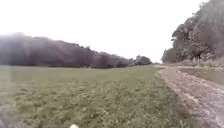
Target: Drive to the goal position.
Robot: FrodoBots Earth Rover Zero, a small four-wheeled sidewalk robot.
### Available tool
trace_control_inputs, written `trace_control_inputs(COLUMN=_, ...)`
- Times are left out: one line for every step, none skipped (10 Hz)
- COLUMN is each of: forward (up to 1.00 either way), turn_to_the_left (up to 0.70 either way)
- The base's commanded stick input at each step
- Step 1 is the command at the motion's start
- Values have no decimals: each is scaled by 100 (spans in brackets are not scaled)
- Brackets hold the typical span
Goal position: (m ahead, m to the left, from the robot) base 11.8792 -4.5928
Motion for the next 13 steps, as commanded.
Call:
trace_control_inputs(forward=70, turn_to_the_left=-12)
trace_control_inputs(forward=70, turn_to_the_left=-4)
trace_control_inputs(forward=70, turn_to_the_left=0)
trace_control_inputs(forward=70, turn_to_the_left=0)
trace_control_inputs(forward=70, turn_to_the_left=0)
trace_control_inputs(forward=70, turn_to_the_left=0)
trace_control_inputs(forward=70, turn_to_the_left=-17)
trace_control_inputs(forward=70, turn_to_the_left=-28)
trace_control_inputs(forward=70, turn_to_the_left=-34)
trace_control_inputs(forward=70, turn_to_the_left=-34)
trace_control_inputs(forward=70, turn_to_the_left=-34)
trace_control_inputs(forward=70, turn_to_the_left=-34)
trace_control_inputs(forward=70, turn_to_the_left=-34)
